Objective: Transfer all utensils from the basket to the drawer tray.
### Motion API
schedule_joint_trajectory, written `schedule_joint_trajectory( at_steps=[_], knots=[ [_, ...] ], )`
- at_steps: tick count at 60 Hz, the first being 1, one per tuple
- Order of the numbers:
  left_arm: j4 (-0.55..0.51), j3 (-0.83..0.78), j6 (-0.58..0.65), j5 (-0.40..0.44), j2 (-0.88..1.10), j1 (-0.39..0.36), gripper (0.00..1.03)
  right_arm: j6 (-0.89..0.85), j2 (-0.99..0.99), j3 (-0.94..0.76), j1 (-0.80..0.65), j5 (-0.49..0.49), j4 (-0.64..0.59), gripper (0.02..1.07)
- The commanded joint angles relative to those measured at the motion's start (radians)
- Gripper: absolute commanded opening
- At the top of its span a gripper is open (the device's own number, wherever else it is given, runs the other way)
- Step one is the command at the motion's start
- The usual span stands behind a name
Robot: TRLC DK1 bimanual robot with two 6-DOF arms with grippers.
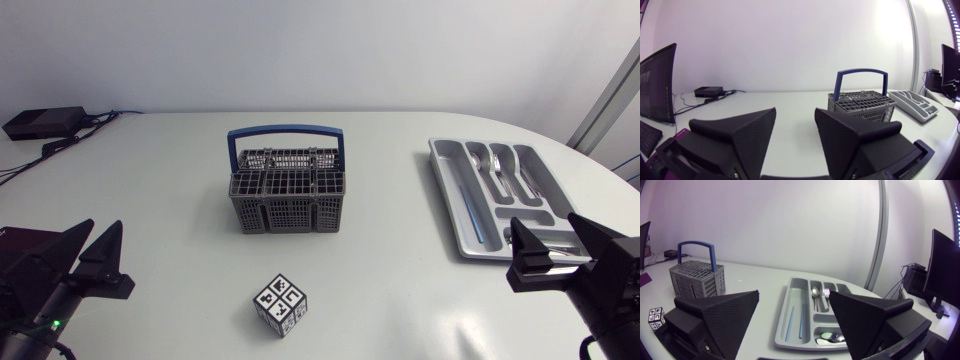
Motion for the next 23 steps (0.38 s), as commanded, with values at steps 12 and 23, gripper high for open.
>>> schedule_joint_trajectory(
  at_steps=[12, 23],
  knots=[
    [0.001, -0.044, -0.024, -0.009, -0.012, 0.007, 0.55, 0.104, -0.081, -0.076, 0.014, -0.011, 0.034, 1.03],
    [0.001, -0.044, -0.024, -0.009, -0.012, 0.007, 0.56, 0.104, -0.081, -0.076, 0.014, -0.011, 0.034, 1.03]
  ],
)
